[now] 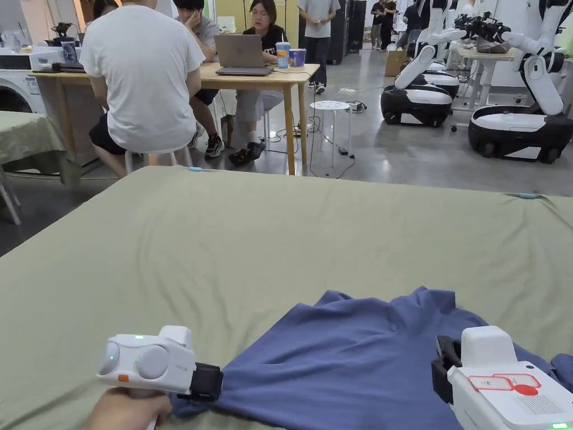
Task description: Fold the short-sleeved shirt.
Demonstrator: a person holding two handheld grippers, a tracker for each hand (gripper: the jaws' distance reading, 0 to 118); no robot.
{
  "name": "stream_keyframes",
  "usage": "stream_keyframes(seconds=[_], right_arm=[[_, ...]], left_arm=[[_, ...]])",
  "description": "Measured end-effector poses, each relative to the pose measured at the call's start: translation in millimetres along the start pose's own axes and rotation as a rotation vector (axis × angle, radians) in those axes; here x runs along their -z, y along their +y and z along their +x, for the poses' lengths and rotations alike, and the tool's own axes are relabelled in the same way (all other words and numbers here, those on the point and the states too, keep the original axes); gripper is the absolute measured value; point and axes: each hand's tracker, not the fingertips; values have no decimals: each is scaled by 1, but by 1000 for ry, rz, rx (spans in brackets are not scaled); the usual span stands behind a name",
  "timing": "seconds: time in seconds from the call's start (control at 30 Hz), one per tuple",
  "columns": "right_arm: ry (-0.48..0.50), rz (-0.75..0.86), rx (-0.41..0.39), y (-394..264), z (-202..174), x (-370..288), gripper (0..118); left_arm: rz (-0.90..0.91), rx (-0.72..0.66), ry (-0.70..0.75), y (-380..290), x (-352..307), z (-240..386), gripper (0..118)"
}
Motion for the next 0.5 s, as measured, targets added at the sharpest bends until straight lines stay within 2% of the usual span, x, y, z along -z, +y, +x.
stream_keyframes(seconds=[0.07,0.1,0.13,0.2,0.3,0.33,0.4,0.5], right_arm=[[-5,-11,5,-4,3,2,0],[-7,-16,6,-5,5,2,0],[-10,-23,6,-7,8,3,0],[-19,-36,1,-11,14,3,0],[-26,-59,9,-13,29,8,0],[-27,-71,6,-14,35,11,0],[-49,-95,-17,-13,49,21,0],[-89,-150,-45,-9,80,44,0]], left_arm=[[-53,19,-13,-5,13,2,70],[-53,9,-3,-7,15,3,67],[-40,0,7,-6,9,4,53],[-1,49,9,-3,-8,11,0],[54,154,60,-5,-32,27,0],[83,163,66,-6,-39,29,0],[141,91,-27,-7,-60,30,0],[207,153,1,-13,-80,41,0]])
